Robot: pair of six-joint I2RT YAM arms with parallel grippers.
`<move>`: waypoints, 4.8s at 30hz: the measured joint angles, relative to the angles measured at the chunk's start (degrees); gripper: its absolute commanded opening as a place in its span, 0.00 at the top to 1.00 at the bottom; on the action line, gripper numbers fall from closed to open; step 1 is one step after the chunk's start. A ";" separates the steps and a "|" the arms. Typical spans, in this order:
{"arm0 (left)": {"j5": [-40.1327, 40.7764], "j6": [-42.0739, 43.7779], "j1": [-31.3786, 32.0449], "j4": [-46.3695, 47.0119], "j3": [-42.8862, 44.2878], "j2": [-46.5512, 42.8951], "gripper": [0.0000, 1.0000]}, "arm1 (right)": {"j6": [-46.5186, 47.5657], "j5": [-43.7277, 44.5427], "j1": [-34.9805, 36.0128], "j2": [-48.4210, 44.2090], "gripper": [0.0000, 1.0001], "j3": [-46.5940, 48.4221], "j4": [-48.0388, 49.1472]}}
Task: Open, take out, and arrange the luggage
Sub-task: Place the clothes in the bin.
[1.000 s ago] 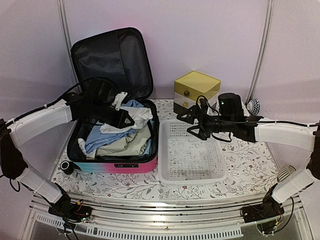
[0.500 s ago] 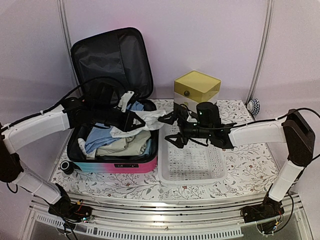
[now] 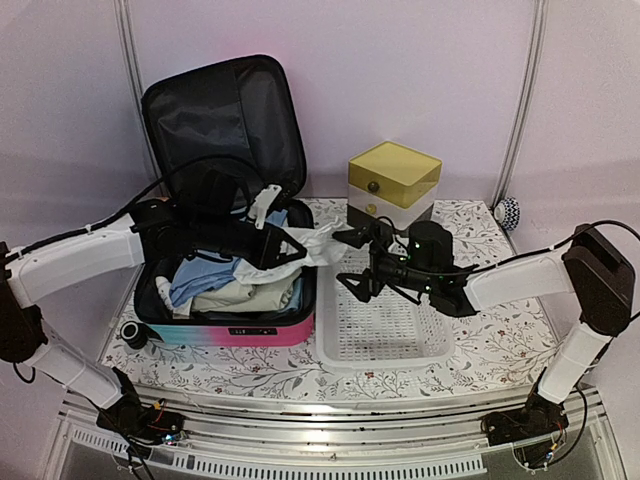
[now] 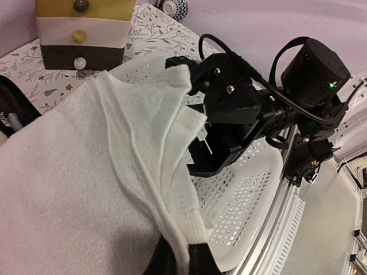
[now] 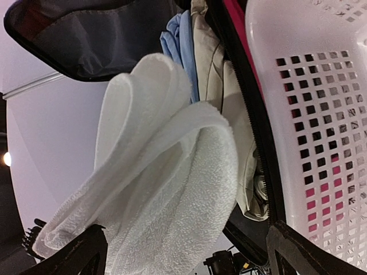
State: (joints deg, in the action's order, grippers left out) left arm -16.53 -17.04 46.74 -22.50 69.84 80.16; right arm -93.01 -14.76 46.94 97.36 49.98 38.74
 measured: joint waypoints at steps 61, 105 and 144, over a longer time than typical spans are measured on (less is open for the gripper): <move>2.23 0.07 10.36 4.79 -0.70 10.23 1.00 | 2.93 -0.63 -4.37 -4.72 0.97 -5.73 -8.74; 11.50 -7.91 16.31 7.23 19.41 39.63 1.00 | 45.92 -2.86 -14.99 0.42 0.96 6.14 -40.89; 18.51 -9.88 18.82 1.64 22.01 25.86 0.05 | 59.41 14.32 -15.23 -7.58 0.27 11.28 -57.44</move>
State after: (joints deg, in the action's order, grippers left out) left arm 1.98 -26.92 65.56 -20.86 91.85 106.02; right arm -33.61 -0.45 31.70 89.78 61.25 -18.70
